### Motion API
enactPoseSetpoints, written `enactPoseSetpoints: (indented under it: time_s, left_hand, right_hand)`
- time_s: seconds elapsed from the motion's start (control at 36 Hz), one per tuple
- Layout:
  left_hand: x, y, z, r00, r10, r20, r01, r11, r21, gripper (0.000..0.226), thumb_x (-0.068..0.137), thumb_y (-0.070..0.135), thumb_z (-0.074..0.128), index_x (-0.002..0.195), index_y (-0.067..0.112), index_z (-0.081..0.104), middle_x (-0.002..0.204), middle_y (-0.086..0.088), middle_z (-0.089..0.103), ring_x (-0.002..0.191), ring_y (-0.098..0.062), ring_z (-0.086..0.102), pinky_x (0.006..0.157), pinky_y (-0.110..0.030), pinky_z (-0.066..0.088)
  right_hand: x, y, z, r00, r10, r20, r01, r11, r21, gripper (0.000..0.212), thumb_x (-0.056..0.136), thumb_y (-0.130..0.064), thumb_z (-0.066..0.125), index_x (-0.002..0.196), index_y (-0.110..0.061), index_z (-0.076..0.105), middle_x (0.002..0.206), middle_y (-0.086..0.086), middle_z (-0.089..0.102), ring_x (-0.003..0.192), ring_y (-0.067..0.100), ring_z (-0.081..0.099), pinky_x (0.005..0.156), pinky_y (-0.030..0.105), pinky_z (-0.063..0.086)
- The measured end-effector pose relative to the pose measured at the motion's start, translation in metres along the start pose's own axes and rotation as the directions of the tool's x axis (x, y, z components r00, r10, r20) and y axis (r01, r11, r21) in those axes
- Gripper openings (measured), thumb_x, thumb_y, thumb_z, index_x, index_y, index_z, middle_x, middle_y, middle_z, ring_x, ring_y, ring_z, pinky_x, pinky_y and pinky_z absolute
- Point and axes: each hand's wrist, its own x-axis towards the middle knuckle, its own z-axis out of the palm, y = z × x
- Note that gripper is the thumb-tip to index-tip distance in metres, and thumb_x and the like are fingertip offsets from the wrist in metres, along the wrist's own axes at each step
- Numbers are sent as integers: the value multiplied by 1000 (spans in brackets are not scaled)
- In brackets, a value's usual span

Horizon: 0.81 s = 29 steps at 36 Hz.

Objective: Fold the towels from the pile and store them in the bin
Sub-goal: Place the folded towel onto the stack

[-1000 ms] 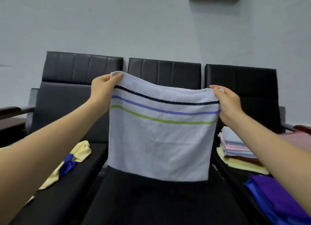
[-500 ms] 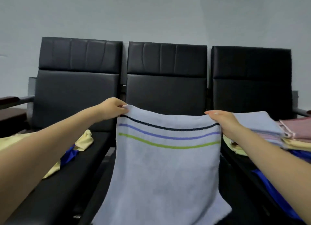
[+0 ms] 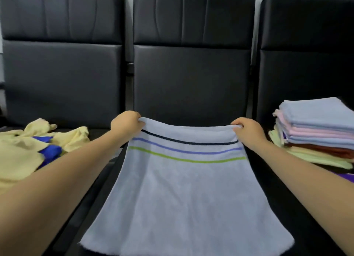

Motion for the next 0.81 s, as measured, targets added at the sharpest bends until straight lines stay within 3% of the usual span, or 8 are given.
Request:
enactPoseSetpoints:
  time_s: [0.11, 0.19, 0.33, 0.47, 0.58, 0.69, 0.75, 0.81]
  left_hand:
    - [4, -5, 29, 995, -92, 24, 92, 996, 1, 33, 96, 18, 44, 129, 18, 50, 125, -12, 49, 114, -31, 46, 79, -41, 44]
    - [-6, -7, 45, 974, -160, 158, 160, 987, 14, 48, 97, 30, 47, 142, 16, 38, 137, -16, 40, 127, -36, 36, 93, -46, 41]
    - [-41, -15, 48, 949, -206, 238, 214, 977, -5, 53, 98, 32, 45, 146, 14, 34, 142, -19, 37, 129, -39, 38, 97, -43, 39]
    - [-87, -27, 28, 905, -257, 341, 275, 962, -5, 52, 95, 29, 49, 141, 9, 37, 141, -19, 41, 129, -38, 41, 100, -38, 37]
    - [-120, -29, 10, 887, -203, 415, 273, 955, -118, 42, 93, 25, 55, 129, 5, 49, 140, -11, 47, 100, -26, 54, 77, -27, 41]
    - [-146, -25, -2, 865, -187, 466, 294, 941, -168, 54, 93, 29, 56, 142, 11, 41, 140, -10, 46, 100, -20, 46, 81, -24, 36]
    - [-159, -22, -7, 874, -170, 455, 278, 943, -183, 59, 93, 29, 57, 146, 13, 36, 143, -10, 44, 115, -24, 50, 84, -24, 35]
    - [-171, -21, -10, 884, -150, 443, 250, 952, -175, 61, 93, 28, 58, 147, 12, 34, 146, -11, 43, 127, -27, 46, 90, -26, 36]
  right_hand:
    - [8, -3, 32, 985, 172, 32, -170, 984, -56, 52, 92, -1, 50, 143, -12, 43, 137, 20, 42, 108, 37, 55, 80, 30, 39]
    - [-6, -1, 49, 959, 255, 126, -242, 964, -107, 56, 94, -7, 48, 148, -12, 35, 142, 22, 35, 113, 40, 53, 88, 33, 41]
    - [-39, 8, 45, 953, 267, 146, -260, 964, -61, 54, 92, -14, 53, 145, -12, 40, 139, 21, 39, 118, 39, 50, 97, 37, 44]
    - [-87, 10, 15, 923, 337, 185, -334, 941, -50, 54, 93, -20, 55, 144, -9, 41, 142, 16, 47, 127, 34, 48, 87, 31, 39]
    - [-126, 7, -7, 918, 327, 225, -322, 945, -59, 48, 92, -21, 57, 138, -9, 47, 133, 11, 54, 121, 29, 52, 90, 33, 41]
    - [-152, 10, -23, 904, 293, 312, -325, 944, 57, 7, 88, -15, 60, 85, -9, 56, 83, 9, 44, 80, 23, 44, 71, 33, 34]
    - [-168, 8, -36, 876, 264, 404, -330, 939, 101, 6, 90, -16, 64, 91, -15, 59, 90, 4, 49, 89, 19, 49, 77, 31, 37]
    - [-181, 7, -46, 854, 238, 462, -317, 943, 100, 27, 89, -20, 68, 115, -19, 61, 109, -4, 53, 108, 15, 51, 87, 26, 41]
